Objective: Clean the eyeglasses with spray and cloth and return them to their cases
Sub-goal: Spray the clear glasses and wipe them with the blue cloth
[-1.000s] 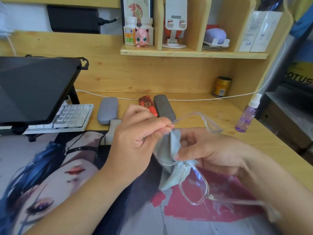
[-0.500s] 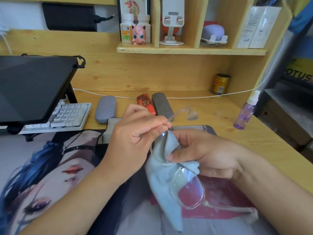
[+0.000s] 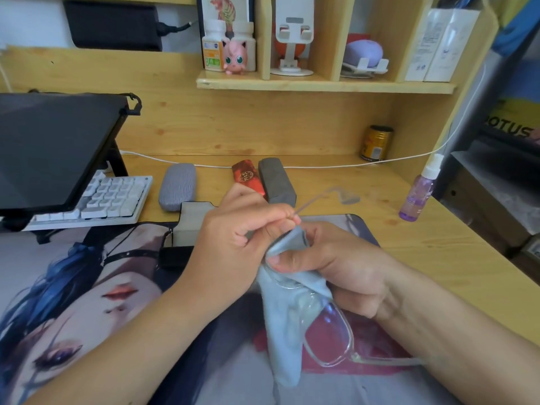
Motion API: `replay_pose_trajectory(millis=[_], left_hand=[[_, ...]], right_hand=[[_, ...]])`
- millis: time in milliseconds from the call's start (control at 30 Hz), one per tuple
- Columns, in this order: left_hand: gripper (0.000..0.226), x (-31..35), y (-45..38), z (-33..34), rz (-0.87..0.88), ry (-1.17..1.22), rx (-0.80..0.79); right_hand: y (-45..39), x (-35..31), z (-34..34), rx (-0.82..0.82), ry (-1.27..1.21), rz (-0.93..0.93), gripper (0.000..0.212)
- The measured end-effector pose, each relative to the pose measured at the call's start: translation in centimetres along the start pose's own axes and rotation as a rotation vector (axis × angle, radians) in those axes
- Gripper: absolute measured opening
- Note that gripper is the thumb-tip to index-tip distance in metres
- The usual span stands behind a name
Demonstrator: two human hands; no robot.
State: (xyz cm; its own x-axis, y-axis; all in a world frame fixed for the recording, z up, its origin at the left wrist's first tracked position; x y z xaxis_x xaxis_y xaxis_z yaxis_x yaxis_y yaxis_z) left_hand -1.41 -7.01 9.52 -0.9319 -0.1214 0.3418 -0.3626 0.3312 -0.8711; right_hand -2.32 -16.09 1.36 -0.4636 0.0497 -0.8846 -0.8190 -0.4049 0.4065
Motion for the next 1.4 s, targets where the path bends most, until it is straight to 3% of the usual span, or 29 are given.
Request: replay_pose_trajectory(millis=[167,300,467,600,667,800,900,967,1033,1133,1233,1400], left_hand=[[0.016,-0.6,0.1,0.1,-0.07,0.058,0.017],[0.013,-1.1,0.3,-0.7,-0.111,0.065,0.061],[0.013,-0.3,-0.1,-1.8,-0.03,-0.056,0.047],[0.013,0.0,-0.4,-2.3,0.01,-0.085,0.028],[0.015,-0.6,-0.4,-2.7,-0.019,-0.088,0.035],[0.017,-2.8,0.3,-3.0,-0.17,0.038,0.053],[0.016,-4.4,0.8,-3.2,-0.308,0.144,0.069],[0.017,-4.6,0.8,-2.9,-0.339,0.165,0.048],[0.017,-4.1,0.7,-2.5,-0.355,0.176,0.024],[0.02,-4.0,1.0,-1.2,-0.428,0.187,-0.037],[0.016,-4.6,1.5,-0.1,-0.505,0.166,-0.105],[0.02,-5.4,2.3,0.0,-0.61,0.116,-0.125]], right_hand=[[0.5,-0.8,-1.3,0.142,-0.072,-0.05,0.019],[0.7,-1.3,-1.6,0.151,-0.147,-0.086,0.033],[1.5,-1.9,-0.9,0.026,-0.075,-0.055,0.02],[2.1,-0.7,-0.3,-0.109,0.153,0.067,0.034],[1.9,-0.3,-0.3,-0.124,0.162,0.084,0.02],[1.6,-1.2,-1.4,0.052,0.293,-0.013,0.018],[2.8,-4.3,-4.3,0.369,0.385,-0.228,0.013],[4.2,-6.2,-5.0,0.479,0.407,-0.399,0.014],[4.5,-6.7,-3.4,0.384,0.431,-0.474,0.019],[3.7,-5.3,0.4,0.17,0.566,-0.435,0.012],[2.9,-4.7,1.4,0.166,0.79,-0.407,0.015],[3.0,-4.3,1.5,0.185,0.911,-0.382,0.02]])
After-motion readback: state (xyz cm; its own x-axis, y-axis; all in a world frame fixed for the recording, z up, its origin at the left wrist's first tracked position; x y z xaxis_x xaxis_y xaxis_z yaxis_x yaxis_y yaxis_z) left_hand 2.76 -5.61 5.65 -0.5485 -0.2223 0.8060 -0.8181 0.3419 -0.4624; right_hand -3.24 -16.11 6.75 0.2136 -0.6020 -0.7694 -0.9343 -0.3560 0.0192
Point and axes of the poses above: each hand's wrist, its own y-axis away from the middle knuckle, its own z-axis out of the palm, x = y × z, the point moved 10 cm from there along -y, towards the middle knuckle, and after that the axes turned 11 degrees about z, right-handed, at the moved point
